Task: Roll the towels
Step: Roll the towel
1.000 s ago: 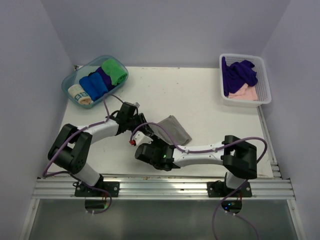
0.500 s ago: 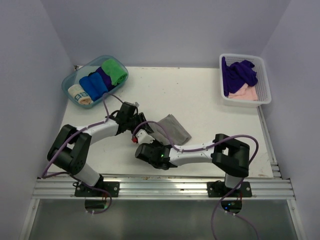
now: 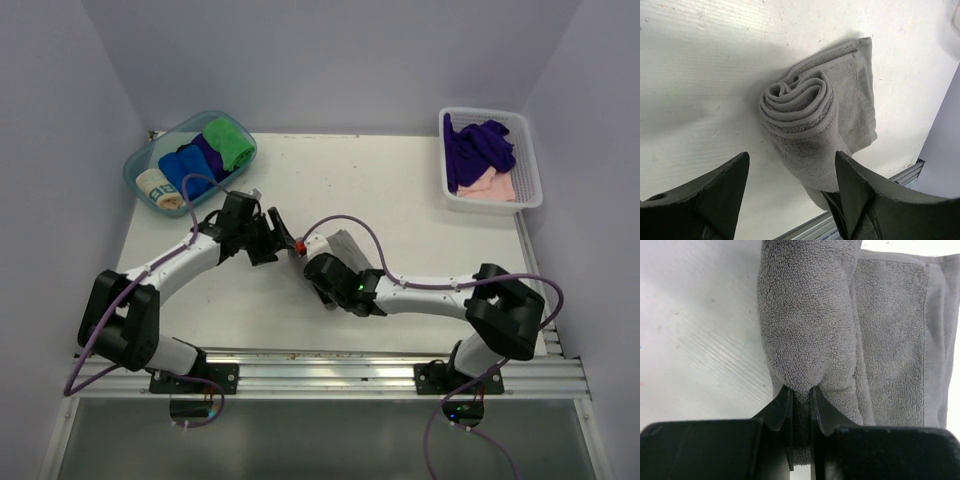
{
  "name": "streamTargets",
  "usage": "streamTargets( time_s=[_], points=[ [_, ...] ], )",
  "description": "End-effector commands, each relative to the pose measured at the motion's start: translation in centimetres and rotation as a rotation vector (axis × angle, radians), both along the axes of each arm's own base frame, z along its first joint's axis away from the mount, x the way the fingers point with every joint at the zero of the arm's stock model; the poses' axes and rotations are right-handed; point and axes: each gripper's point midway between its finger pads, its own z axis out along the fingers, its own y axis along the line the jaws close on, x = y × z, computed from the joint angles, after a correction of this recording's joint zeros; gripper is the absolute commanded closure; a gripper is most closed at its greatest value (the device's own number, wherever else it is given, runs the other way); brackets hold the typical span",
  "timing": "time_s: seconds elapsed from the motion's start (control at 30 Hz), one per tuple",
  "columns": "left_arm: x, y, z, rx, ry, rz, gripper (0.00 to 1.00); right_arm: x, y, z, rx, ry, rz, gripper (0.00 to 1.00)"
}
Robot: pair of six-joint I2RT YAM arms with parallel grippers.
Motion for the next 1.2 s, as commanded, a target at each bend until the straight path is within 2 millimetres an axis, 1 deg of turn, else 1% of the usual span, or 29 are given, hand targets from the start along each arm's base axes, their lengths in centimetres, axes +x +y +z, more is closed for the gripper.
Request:
streamTargets(
  time_s=[0.0,0.03,0.07,0.1,0.13,0.17,0.2,0.23,0.27,0.3,0.33,0.4,0.43,0.5,0.63,0.67,0.77,0.87,0.9,0.93,0.97,1.0,1.03,1.07,1.1,1.13,1.17],
  points=[
    [0.8,0.7,1.8,0.018,-0.054,0.003,0.27,-1.8,2.0,0.5,0.227,0.173,0.022,1.00],
    [0.8,0.6,1.9,0.015,-0.055,-0.001,0.27,-1.6,2.3,0.8,0.279,0.196,0.006,1.00],
    [0.8,0.6,1.8,0.013,-0.054,-0.003,0.27,-1.1,2.0,1.1,0.317,0.217,-0.011,1.00],
    [0.7,0.5,1.7,0.010,-0.055,-0.008,0.26,-1.9,1.6,0.4,0.328,0.272,0.001,1.00],
    [0.6,0.4,1.7,0.005,-0.054,-0.014,0.26,-1.6,2.3,1.1,0.397,0.288,-0.004,1.00],
    [0.6,0.3,1.5,0.001,-0.056,-0.020,0.25,-1.0,1.9,1.2,0.429,0.304,-0.021,1.00],
    [0.5,0.2,1.4,-0.003,-0.055,-0.026,0.24,-1.6,1.7,0.8,0.451,0.348,-0.010,1.00],
    [0.3,0.1,1.2,-0.006,-0.050,-0.035,0.21,-1.5,2.0,1.1,0.494,0.363,-0.017,1.00],
    [0.2,-0.1,1.1,-0.009,-0.047,-0.041,0.20,-0.9,1.6,1.0,0.516,0.378,-0.036,1.00],
    [0.2,-0.2,1.1,-0.013,-0.053,-0.047,0.19,-1.1,1.4,0.7,0.530,0.400,-0.037,1.00],
    [0.1,-0.5,0.9,-0.020,-0.050,-0.060,0.17,-1.2,1.8,0.9,0.565,0.423,-0.023,1.00],
    [0.0,-1.0,0.8,-0.033,-0.059,-0.080,0.13,-1.1,1.3,0.3,0.584,0.454,-0.036,1.00],
    [-0.3,-1.4,0.4,-0.035,-0.048,-0.097,0.12,-1.0,1.5,0.5,0.613,0.473,-0.030,1.00],
    [-0.2,-1.9,0.1,-0.043,-0.051,-0.112,0.09,-1.1,1.3,0.0,0.634,0.503,-0.036,1.00],
    [-0.6,-3.0,-1.5,-0.051,-0.018,-0.146,0.09,-1.1,1.2,-0.5,0.670,0.545,-0.039,1.00],
    [-0.6,-3.3,-1.6,-0.058,-0.022,-0.156,0.09,-1.3,1.0,-0.7,0.671,0.557,-0.040,1.00],
    [-0.5,-3.8,-2.3,-0.056,-0.011,-0.168,0.10,-1.2,0.9,-0.8,0.687,0.569,-0.044,1.00],
    [-0.4,-4.1,-3.1,-0.051,0.003,-0.175,0.14,-1.1,0.6,-1.3,0.690,0.586,-0.054,1.00],
    [-0.4,-4.3,-3.2,-0.049,0.004,-0.178,0.16,-1.1,0.5,-1.3,0.691,0.593,-0.055,1.00],
    [-0.6,-4.4,-3.9,-0.044,0.022,-0.182,0.18,-1.1,0.5,-1.4,0.687,0.593,-0.053,1.00],
    [-0.5,-4.6,-3.9,-0.044,0.024,-0.185,0.21,-0.9,0.6,-1.3,0.681,0.588,-0.049,1.00],
    [-0.5,-4.7,-4.4,-0.040,0.036,-0.187,0.26,-1.1,0.2,-1.6,0.654,0.596,-0.062,1.00],
    [-0.5,-5.0,-4.4,-0.041,0.036,-0.191,0.30,-1.1,0.0,-1.8,0.632,0.591,-0.058,1.00],
    [-0.6,-5.1,-4.4,-0.043,0.038,-0.192,0.34,-0.7,0.0,-1.5,0.617,0.574,-0.058,0.88],
    [-0.6,-5.1,-4.5,-0.041,0.041,-0.191,0.44,-0.5,-0.3,-1.2,0.597,0.557,-0.058,0.77],
    [-0.7,-5.2,-4.6,-0.039,0.047,-0.192,0.48,-0.7,-1.4,-1.9,0.526,0.552,-0.077,0.65],
    [-0.7,-5.2,-4.6,-0.037,0.048,-0.191,0.53,-0.4,-2.0,-1.6,0.495,0.529,-0.088,0.54]
  ],
)
